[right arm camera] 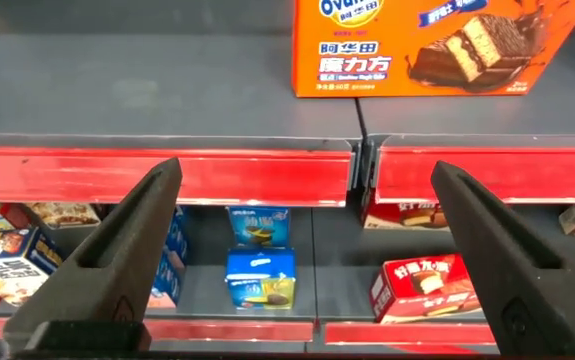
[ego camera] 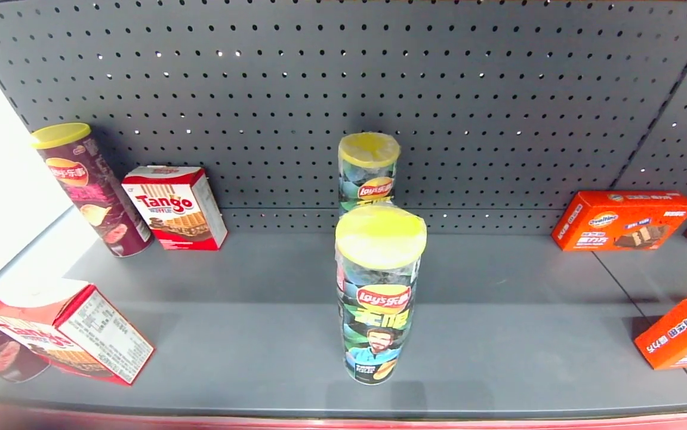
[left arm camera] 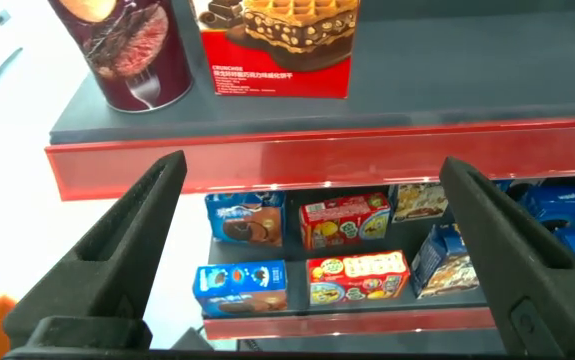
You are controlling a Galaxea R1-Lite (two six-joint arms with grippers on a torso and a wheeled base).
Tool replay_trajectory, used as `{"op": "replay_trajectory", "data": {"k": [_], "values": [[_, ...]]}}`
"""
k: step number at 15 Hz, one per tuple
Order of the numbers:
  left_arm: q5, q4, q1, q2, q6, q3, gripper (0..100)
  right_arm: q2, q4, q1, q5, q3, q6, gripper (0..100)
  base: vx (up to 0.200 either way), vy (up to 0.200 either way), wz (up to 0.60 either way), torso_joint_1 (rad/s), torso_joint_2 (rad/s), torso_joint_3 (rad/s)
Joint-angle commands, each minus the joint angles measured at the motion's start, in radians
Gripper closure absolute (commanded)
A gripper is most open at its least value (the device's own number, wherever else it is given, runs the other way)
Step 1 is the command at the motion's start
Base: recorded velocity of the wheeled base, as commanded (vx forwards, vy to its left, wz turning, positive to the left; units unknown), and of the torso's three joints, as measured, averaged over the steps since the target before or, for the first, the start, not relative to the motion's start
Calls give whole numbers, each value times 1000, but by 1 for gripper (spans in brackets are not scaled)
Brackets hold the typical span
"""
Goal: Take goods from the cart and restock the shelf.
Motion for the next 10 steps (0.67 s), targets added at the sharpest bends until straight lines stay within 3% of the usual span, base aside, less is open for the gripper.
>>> {"op": "replay_trajectory", "data": {"k": [1,10], "values": [[0,0,0,0,0,0,0,0,0,1,0,0,0,0,0,0,0,0,0,0],[0,0,0,1,0,0,0,0,-2,1,-2,0,3,0,0,0,0,0,0,0]]}}
